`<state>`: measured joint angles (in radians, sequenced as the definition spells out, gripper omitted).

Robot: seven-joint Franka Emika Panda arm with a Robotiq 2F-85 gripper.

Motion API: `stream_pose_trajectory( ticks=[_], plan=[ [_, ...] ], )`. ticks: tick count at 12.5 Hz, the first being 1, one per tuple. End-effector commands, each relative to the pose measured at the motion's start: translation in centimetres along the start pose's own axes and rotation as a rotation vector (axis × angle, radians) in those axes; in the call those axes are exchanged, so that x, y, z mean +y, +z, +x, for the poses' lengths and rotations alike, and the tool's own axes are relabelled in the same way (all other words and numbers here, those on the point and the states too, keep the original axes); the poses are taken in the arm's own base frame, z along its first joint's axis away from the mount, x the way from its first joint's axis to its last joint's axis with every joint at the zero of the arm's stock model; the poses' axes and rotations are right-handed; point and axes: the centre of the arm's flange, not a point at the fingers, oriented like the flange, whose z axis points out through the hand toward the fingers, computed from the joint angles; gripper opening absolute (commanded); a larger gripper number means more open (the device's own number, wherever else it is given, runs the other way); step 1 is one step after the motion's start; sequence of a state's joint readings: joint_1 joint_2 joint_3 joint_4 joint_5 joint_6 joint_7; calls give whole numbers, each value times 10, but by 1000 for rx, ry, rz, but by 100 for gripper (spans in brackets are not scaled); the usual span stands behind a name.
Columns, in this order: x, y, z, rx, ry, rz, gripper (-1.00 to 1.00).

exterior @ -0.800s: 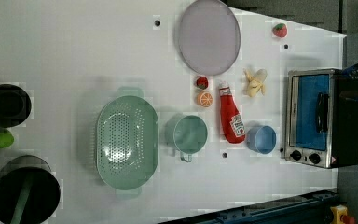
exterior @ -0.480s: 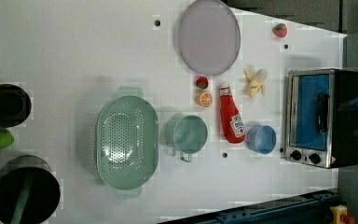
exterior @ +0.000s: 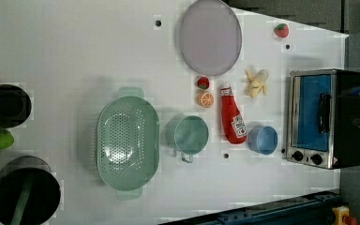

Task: Pick Ketchup from the table and place it in strainer.

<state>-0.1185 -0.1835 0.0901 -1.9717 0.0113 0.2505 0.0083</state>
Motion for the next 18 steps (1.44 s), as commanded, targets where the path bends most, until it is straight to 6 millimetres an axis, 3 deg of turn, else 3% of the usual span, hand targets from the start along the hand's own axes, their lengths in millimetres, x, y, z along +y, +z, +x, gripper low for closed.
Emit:
stream_pose_trajectory(
  ticks=[1, 9, 13, 18],
  plan=[
    [-7, 87, -6, -108, -183, -76, 100],
    [14, 209, -29, -127, -945, -36, 100],
    [19, 265, -36, -102, -983, -15, 100],
    [11, 330, -36, -94, -1059, -38, 100]
  ],
)
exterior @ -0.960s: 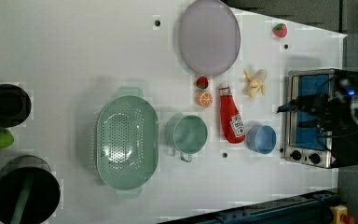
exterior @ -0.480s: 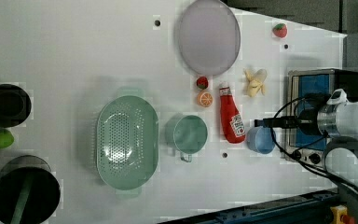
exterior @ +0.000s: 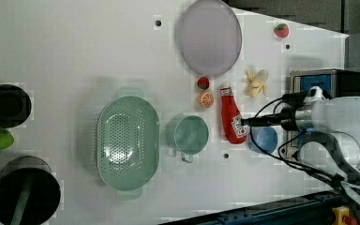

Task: Pick Ketchup from the table and place it in strainer.

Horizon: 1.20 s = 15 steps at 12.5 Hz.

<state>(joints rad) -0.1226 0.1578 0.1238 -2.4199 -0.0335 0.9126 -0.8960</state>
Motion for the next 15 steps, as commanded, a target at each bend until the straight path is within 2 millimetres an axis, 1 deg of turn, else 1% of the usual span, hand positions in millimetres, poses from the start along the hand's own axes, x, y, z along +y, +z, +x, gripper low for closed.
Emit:
stream_pose_trajectory(
  ticks=[1, 4, 7, 8, 10, 11, 12, 13, 14, 15],
  plan=[
    [-5, 26, 7, 45, -111, -26, 100],
    [-7, 52, 8, 27, -106, -10, 100],
    [-10, 66, 11, 16, -108, -1, 100],
    [-10, 70, 11, 10, -107, 1, 92],
    [-7, 75, 12, 28, -102, 1, 43],
    [-8, 75, 13, 28, -103, 2, 25],
    [-8, 73, 13, 32, -103, 1, 25],
    [-7, 67, 16, 44, -103, -3, 25],
    [-6, 58, 20, 62, -101, -8, 25],
    [-4, 43, 22, 81, -99, -17, 25]
  ],
)
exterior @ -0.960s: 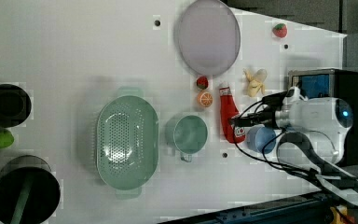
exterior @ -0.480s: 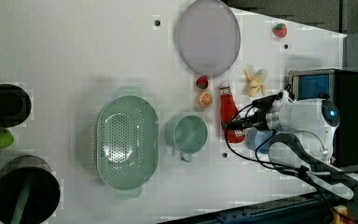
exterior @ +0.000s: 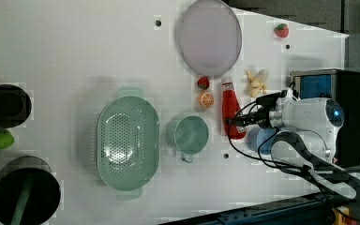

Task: Pick Ketchup from the table and place it in strainer.

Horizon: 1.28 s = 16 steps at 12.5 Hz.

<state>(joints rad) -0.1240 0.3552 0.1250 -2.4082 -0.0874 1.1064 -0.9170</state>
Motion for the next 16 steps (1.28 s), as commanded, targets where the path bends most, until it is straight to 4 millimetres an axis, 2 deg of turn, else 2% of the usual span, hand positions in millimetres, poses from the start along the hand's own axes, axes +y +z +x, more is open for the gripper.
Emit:
stream_pose_trajectory(
  ticks=[1, 3, 6, 8, 10, 11, 13, 16],
  plan=[
    [2, -49, 14, 68, -25, -31, 25],
    [-2, -92, 12, 47, -12, -45, 25],
    [-23, -171, 11, 11, -21, -75, 25],
    [-52, -215, 13, 12, -41, -94, 25],
    [-92, -248, 15, 32, -9, -99, 25],
    [-114, -257, 15, 33, 19, -85, 25],
    [-164, -262, 13, 30, 99, -45, 25],
    [-242, -249, 5, 26, 170, -23, 25]
  ],
)
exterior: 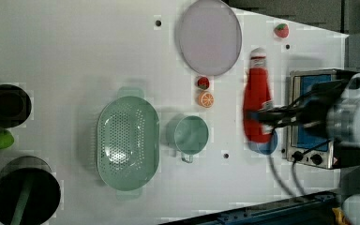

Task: Pick Ketchup from the table and place it in strainer.

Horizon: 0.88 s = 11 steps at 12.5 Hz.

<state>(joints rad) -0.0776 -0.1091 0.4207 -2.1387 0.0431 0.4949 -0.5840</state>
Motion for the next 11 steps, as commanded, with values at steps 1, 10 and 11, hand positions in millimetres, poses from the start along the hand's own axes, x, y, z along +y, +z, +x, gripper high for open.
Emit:
stream_pose_trajectory(
  ticks=[1, 10, 11],
  plan=[
    [-86, 42, -28, -88, 99, -10, 25],
    [-222, 154, -56, -123, 259, 181, 25],
    [-225, 171, -58, -126, 237, 180, 25]
  ],
)
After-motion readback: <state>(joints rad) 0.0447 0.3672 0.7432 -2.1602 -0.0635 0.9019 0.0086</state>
